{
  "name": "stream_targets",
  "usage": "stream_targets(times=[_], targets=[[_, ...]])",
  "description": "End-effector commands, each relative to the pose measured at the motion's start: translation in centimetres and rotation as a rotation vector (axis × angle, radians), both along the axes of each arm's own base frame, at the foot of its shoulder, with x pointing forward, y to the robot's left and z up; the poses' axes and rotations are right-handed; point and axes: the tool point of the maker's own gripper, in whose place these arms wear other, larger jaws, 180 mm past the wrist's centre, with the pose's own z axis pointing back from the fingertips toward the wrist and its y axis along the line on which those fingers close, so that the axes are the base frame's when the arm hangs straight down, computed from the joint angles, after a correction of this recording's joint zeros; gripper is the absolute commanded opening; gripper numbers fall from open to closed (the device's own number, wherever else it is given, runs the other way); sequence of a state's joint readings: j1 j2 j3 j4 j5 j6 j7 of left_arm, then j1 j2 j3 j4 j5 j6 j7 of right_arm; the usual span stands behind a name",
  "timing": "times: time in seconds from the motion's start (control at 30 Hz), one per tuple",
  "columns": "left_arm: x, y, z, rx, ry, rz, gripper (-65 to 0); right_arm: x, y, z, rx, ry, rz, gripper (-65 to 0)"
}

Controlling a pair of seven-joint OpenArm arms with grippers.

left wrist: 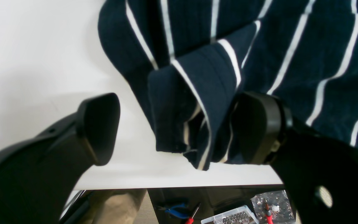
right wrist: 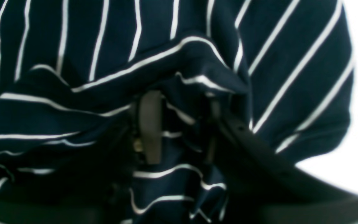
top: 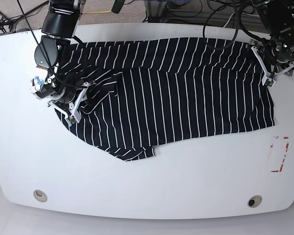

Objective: Fold the T-shirt properly
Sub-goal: 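Pinch the shirt's bunched corner with the right gripper and pull it outward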

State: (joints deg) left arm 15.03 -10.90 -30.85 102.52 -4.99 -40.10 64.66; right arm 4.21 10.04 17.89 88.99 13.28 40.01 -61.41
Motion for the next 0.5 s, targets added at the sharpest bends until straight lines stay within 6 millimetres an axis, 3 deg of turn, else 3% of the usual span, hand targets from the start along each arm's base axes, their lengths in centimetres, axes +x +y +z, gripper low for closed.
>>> stream_targets(times=[0.0,0.03,0.1,0.47], targets=[[0.7,0.4,0.8,0.016,-0.027,-0.005,-11.5,1.3,-0.2,1.2,0.006,-0.051,-0.002,-55.2],[0.7,0.5,0.8,0.019,-0.027,-0.006,-11.5,1.5,-0.2,1.7,0.001,-0.065,0.0,-60.9],[0.7,0.5,0.8,0.019,-0.026,-0.005,-11.5,1.7,-0.2,2.3,-0.006,-0.087,0.004,-65.0],[0.7,0.6,0.9,0.021,-0.028,-0.006,-11.5,3.3,0.0,6.1,-0.032,-0.204,0.018,-65.0]])
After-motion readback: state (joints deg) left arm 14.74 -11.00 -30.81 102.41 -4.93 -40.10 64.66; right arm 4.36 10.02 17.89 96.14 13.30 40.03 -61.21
